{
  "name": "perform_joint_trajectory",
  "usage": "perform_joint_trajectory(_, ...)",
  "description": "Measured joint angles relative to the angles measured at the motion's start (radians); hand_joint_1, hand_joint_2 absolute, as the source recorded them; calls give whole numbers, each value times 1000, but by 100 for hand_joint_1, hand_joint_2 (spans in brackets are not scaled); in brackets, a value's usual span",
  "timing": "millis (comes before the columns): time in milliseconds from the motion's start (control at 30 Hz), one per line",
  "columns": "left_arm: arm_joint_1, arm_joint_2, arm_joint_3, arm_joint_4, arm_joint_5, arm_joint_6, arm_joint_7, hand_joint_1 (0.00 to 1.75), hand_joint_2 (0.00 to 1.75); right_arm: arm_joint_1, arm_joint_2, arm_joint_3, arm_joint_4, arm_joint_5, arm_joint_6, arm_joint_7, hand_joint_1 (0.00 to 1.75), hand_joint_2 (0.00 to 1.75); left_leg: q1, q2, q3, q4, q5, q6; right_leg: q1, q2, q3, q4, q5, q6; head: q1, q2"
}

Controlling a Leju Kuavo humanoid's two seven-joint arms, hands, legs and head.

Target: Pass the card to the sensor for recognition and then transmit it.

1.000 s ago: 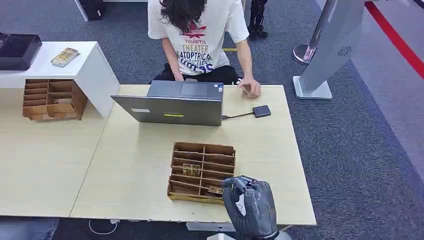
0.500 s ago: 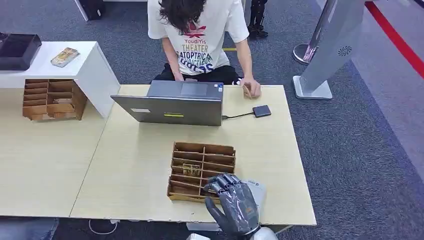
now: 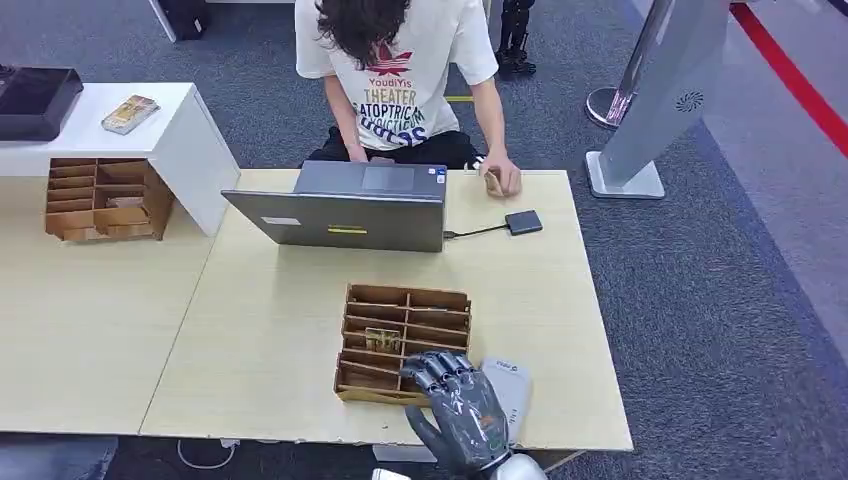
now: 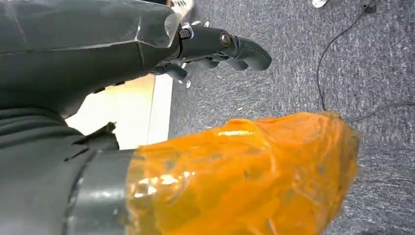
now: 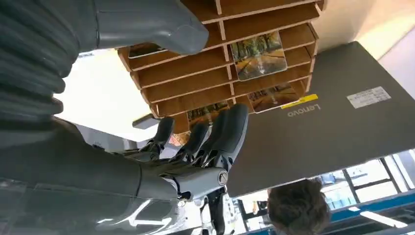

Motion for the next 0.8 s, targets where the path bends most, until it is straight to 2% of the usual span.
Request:
perform_joint_trajectory(167, 1, 0, 4, 0, 2, 0, 3, 0, 0, -1, 1, 0, 15, 11, -1, 16, 82, 175, 0, 0, 0, 0, 0, 0, 0, 0, 0, 0, 0, 0, 0, 0)
perform_joint_trajectory(433, 1, -1, 5, 0, 2, 0, 6, 0, 0, -3, 3, -1, 33, 39, -14, 58, 80, 175, 0, 0, 0, 0, 0, 0, 0, 0, 0, 0, 0, 0, 0, 0)
perform_joint_trajectory(533, 1, 0, 5, 0, 1, 0, 9, 0, 0, -3, 3, -2, 39, 53, -23, 74, 70, 175, 0, 0, 0, 0, 0, 0, 0, 0, 0, 0, 0, 0, 0, 0)
perform_joint_trajectory(800, 1, 1, 5, 0, -3, 0, 17, 0, 0, 1, 5, -11, 52, 74, -39, 109, 59, 175, 0, 0, 0, 0, 0, 0, 0, 0, 0, 0, 0, 0, 0, 0)
